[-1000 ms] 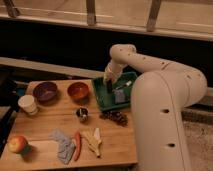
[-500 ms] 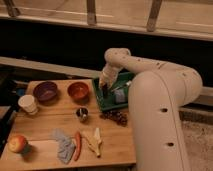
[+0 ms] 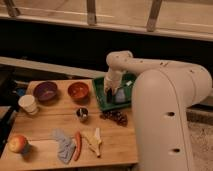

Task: Wipe tray with brush

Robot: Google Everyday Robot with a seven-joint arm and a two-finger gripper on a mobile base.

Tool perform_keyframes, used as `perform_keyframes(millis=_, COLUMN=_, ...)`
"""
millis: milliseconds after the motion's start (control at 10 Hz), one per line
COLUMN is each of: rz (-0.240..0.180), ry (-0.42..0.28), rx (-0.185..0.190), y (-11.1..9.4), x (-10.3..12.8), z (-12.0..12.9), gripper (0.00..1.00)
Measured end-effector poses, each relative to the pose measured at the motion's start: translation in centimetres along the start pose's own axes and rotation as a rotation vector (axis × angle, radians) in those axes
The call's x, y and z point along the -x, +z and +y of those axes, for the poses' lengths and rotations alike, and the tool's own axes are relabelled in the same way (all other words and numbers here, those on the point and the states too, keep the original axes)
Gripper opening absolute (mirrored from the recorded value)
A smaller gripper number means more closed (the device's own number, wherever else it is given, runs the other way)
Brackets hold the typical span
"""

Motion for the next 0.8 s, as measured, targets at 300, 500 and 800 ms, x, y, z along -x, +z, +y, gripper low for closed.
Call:
perform_keyframes(millis=300, rz=-0.011, ry=0.032, rx=0.026, y=0.8, x=2.8, z=-0.3, gripper=0.0)
perform_keyframes(millis=500, rz=-0.013, ry=0.003, rx=0.053, y=1.5, x=3.6, z=1.7, gripper=0.0)
perform_keyframes(millis=800, rz=0.002, ry=-0.059, rx=0.097, y=2.1, x=2.1, z=4.8, gripper=0.0)
